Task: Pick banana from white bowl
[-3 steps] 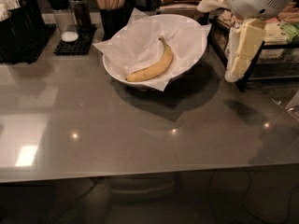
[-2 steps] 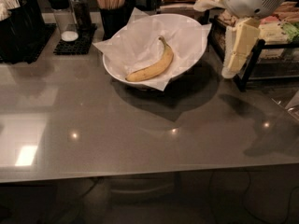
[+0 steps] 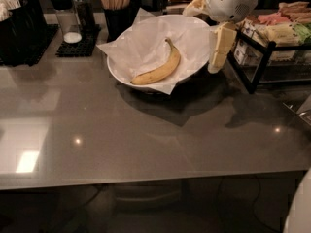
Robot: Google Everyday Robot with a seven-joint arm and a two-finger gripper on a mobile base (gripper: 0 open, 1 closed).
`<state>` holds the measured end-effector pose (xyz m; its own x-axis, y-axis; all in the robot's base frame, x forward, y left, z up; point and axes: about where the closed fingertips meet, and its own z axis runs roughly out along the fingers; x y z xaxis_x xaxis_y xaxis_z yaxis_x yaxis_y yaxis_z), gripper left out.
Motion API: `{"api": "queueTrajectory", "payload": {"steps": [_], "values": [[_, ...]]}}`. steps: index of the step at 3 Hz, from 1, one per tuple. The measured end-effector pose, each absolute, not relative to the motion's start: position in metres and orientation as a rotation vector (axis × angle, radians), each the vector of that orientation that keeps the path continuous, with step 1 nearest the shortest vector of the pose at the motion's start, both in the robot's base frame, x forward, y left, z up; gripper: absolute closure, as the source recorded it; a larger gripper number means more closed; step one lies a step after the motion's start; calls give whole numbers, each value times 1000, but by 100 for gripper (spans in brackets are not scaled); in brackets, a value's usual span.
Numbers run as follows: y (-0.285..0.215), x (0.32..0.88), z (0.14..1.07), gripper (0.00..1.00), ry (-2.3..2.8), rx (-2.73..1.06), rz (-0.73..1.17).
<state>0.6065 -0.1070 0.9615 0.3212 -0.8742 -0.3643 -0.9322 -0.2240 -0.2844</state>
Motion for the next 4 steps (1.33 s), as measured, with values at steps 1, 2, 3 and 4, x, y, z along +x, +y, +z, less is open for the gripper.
{"api": "queueTrajectory", "payload": {"steps": [1, 2, 3, 4], "values": [[-89, 626, 966, 0, 1542, -2190, 154], [-83, 634, 972, 18, 1525, -2167, 133], [-78, 640, 970, 22, 1516, -2153, 133], [-53, 650, 957, 17, 1447, -2186, 190]]}}
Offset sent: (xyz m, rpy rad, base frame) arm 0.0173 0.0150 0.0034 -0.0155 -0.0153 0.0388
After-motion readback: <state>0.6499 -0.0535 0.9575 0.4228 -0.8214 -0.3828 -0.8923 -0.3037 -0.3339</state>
